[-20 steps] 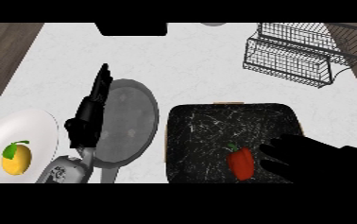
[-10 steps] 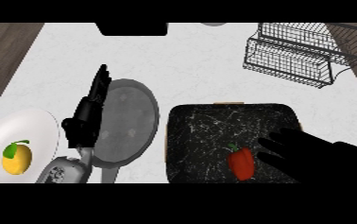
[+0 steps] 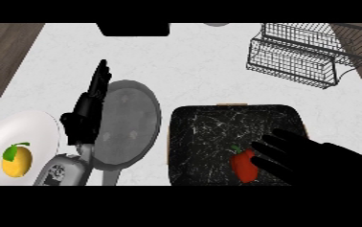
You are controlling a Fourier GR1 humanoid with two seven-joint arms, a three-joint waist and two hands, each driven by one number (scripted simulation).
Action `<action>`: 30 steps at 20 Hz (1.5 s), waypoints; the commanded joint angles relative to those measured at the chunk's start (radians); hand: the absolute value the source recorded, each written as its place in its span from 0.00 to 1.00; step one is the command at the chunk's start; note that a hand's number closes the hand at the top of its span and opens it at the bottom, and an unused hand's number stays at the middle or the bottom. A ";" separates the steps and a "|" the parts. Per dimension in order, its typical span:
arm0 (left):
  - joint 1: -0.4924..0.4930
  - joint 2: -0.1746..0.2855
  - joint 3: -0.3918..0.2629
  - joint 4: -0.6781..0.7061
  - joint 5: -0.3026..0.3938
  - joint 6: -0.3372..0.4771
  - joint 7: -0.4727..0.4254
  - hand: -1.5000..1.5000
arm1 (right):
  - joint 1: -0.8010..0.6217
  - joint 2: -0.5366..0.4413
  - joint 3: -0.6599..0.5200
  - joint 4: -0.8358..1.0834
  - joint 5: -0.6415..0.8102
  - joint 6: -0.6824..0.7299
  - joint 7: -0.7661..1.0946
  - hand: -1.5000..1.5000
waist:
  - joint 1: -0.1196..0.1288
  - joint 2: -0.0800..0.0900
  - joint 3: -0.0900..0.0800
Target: Pick the bell pepper from the tray and place it in the tiered basket
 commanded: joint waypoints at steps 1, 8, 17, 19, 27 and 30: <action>-0.025 -0.007 0.036 0.020 0.000 -0.024 0.007 0.50 | 0.038 0.035 0.103 0.061 0.178 -0.129 -0.076 0.00 | 0.000 0.000 0.000; -0.030 -0.026 0.073 0.048 0.008 -0.069 -0.023 0.50 | 0.068 0.086 0.050 0.138 0.242 -0.159 -0.071 0.00 | -0.003 0.000 -0.001; 0.075 -0.074 0.012 -0.087 -0.093 -0.041 0.024 0.50 | 0.017 0.118 0.015 0.310 0.284 -0.182 -0.210 0.00 | 0.004 -0.001 0.000; 0.033 -0.098 0.038 -0.027 -0.103 -0.035 0.029 0.50 | 0.013 0.153 0.009 0.236 0.277 -0.111 -0.182 0.00 | 0.000 -0.001 -0.001; 0.021 -0.098 0.071 -0.014 -0.109 -0.090 0.003 0.50 | 0.041 0.220 0.079 0.291 0.374 -0.137 -0.205 0.00 | 0.000 0.000 -0.001; 0.089 -0.098 0.060 -0.098 -0.117 -0.095 0.029 0.50 | 0.000 0.234 0.048 0.375 0.375 -0.159 -0.246 0.00 | 0.003 -0.001 -0.001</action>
